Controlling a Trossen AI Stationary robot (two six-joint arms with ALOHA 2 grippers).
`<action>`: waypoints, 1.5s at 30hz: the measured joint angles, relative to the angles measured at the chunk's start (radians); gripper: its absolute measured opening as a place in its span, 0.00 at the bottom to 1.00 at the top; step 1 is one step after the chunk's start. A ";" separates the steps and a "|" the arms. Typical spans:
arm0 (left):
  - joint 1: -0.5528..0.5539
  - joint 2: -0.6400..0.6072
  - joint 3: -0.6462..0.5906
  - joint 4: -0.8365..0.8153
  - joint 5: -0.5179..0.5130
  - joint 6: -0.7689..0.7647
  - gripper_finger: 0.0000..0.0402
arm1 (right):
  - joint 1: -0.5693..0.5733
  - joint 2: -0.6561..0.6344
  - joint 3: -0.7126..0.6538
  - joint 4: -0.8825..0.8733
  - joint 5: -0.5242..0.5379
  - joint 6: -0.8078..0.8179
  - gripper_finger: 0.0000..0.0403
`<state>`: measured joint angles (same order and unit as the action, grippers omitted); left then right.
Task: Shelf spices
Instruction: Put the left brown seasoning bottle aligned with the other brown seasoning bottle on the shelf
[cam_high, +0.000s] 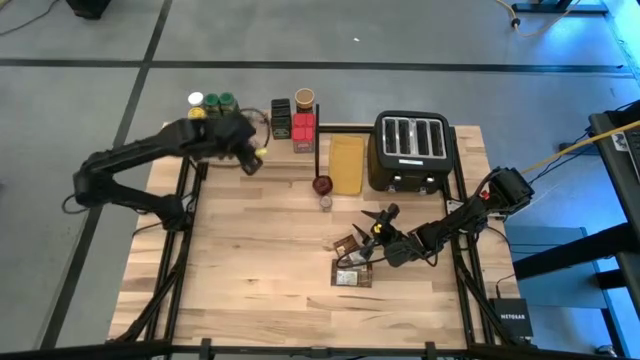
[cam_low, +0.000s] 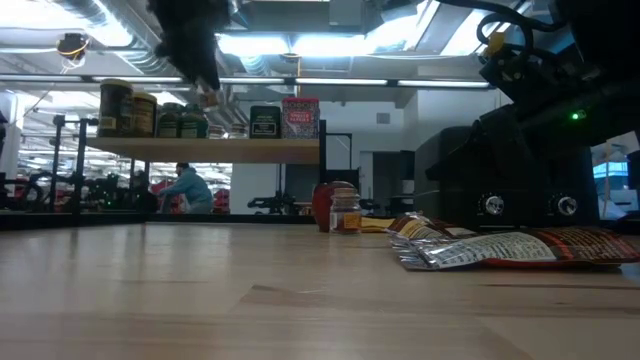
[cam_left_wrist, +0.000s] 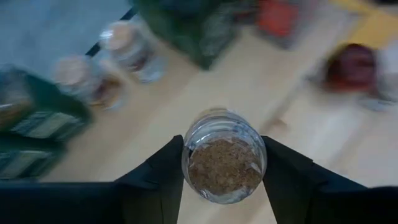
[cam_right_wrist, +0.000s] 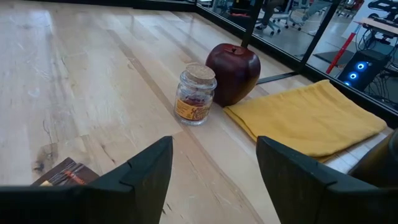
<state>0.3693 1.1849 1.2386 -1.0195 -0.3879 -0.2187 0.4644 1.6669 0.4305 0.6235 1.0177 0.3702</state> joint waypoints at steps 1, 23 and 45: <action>0.038 0.023 0.014 -0.008 0.001 0.024 0.42 | 0.000 0.000 0.000 0.000 0.000 0.000 0.59; 0.321 0.246 0.085 -0.034 0.076 0.197 0.46 | 0.000 0.000 0.000 -0.023 0.010 0.003 0.59; 0.377 0.244 0.083 0.029 0.089 0.226 0.56 | 0.000 0.000 0.000 -0.026 0.011 0.018 0.59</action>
<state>0.7463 1.4285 1.3220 -0.9900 -0.2993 0.0070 0.4642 1.6669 0.4305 0.5972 1.0283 0.3885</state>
